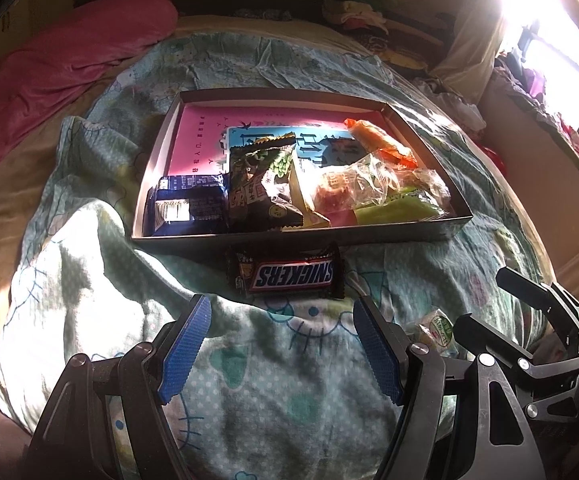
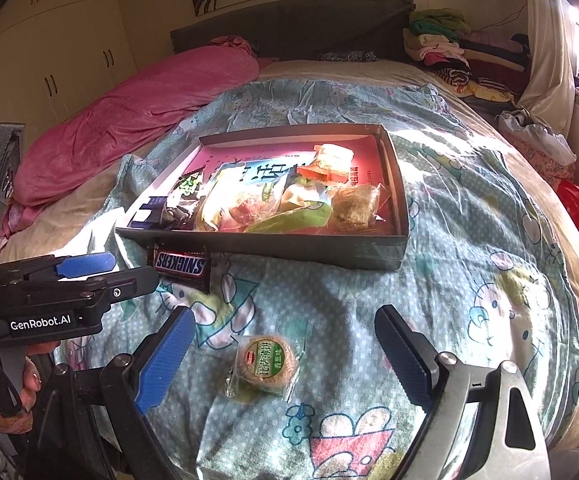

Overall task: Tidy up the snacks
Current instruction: 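Pull both open grippers back from the tray toward the remaining snacks, then grasp the Snickers bar with the left gripper while the right grasps the round green-labelled pastry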

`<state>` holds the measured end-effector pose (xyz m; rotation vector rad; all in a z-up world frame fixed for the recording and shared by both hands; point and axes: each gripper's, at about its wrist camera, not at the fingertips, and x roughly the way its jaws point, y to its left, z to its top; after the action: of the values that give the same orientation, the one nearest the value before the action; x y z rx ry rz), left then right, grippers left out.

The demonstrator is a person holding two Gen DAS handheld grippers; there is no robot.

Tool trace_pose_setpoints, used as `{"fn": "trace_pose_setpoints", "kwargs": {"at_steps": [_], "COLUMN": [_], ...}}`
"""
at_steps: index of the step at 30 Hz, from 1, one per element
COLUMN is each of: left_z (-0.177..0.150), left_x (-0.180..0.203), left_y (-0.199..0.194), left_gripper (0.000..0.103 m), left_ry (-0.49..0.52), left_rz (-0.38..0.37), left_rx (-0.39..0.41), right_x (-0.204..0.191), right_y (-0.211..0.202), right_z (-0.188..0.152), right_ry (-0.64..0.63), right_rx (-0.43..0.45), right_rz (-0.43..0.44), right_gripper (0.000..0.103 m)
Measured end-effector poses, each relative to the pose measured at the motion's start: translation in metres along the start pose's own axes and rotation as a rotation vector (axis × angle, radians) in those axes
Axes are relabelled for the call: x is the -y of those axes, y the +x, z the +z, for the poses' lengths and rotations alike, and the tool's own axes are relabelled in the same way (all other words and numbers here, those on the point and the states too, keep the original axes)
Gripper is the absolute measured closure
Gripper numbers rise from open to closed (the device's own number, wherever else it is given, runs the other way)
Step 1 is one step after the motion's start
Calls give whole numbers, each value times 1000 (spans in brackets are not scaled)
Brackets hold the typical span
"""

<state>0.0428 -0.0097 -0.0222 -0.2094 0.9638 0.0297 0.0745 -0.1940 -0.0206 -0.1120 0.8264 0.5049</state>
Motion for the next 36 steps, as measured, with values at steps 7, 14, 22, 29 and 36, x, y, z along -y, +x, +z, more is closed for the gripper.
{"fn": "trace_pose_setpoints", "kwargs": {"at_steps": [7, 14, 22, 29, 36], "left_z": [-3, -2, 5, 13, 17], "left_x": [-3, -5, -9, -12, -10], "left_y": [12, 21, 34, 47, 59], "left_gripper": [28, 28, 28, 28, 26], "left_ry": [-16, -33, -70, -96, -95], "left_rz": [-6, -14, -34, -37, -18], "left_rx": [-26, -42, -59, -65, -67], "right_x": [-8, -12, -18, -17, -15], "right_y": [16, 31, 42, 44, 48], "right_z": [-10, -18, -23, -20, -15], "right_ry": [-36, -61, -94, -97, -99], "right_rx": [-83, -156, -208, -194, -177], "right_rz": [4, -3, 18, 44, 54], "right_gripper": [12, 19, 49, 58, 60]}}
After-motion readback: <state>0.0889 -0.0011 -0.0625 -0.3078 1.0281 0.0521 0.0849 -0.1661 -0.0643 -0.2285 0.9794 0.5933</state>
